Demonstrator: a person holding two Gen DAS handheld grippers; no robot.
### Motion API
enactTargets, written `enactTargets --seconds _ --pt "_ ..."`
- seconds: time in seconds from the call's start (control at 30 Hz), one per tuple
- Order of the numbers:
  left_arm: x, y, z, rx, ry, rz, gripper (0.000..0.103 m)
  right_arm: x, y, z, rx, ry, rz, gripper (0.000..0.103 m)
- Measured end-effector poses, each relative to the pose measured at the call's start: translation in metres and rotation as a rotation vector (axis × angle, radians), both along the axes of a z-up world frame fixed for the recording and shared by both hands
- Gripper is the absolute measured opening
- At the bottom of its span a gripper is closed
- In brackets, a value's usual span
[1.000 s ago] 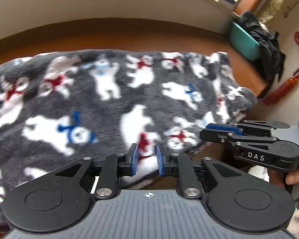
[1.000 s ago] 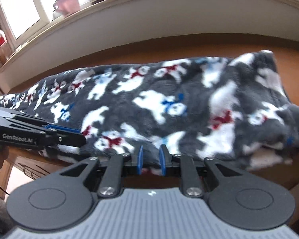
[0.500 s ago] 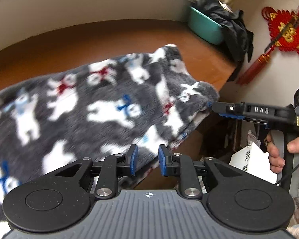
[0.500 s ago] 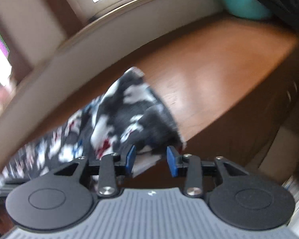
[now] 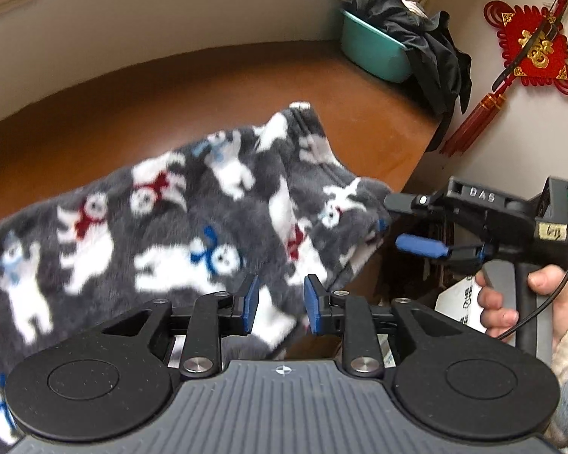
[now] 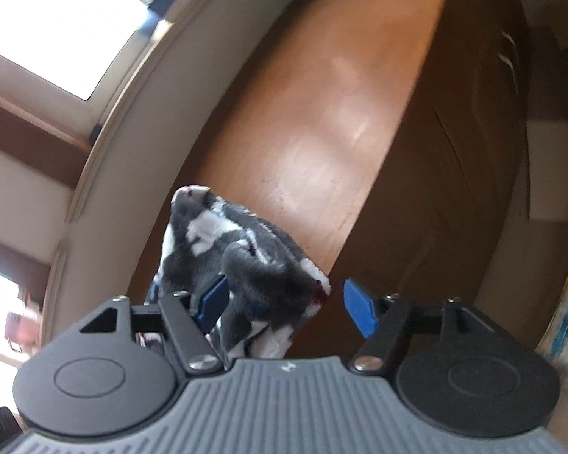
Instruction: Fold clothes
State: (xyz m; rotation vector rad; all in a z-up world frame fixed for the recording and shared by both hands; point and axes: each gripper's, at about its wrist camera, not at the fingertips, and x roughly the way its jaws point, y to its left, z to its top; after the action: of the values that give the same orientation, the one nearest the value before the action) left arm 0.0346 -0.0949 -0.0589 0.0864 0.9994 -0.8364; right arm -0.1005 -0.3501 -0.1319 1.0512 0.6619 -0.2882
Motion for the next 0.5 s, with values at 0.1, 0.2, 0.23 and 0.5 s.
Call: enactTargets --seconds 0.1,0.2,0.23,0.5 --pt "0.007 -0.009 0.001 -0.001 -0.004 -0.007 0.034 -0.001 -0.004 -0.008 0.042 0.006 -0.026 0.071" --pt "0.011 -0.016 0.001 -0.002 -0.005 -0.017 0.034 -0.004 -0.008 -0.015 0.079 -0.005 -0.047 0.071" --pt "0.012 -0.019 0.001 -0.002 -0.003 -0.021 0.034 -0.006 -0.009 -0.016 0.084 -0.009 -0.049 0.071" --pt "0.015 -0.047 -0.007 0.002 0.006 -0.076 0.037 -0.009 -0.010 -0.021 0.071 -0.040 -0.026 0.046"
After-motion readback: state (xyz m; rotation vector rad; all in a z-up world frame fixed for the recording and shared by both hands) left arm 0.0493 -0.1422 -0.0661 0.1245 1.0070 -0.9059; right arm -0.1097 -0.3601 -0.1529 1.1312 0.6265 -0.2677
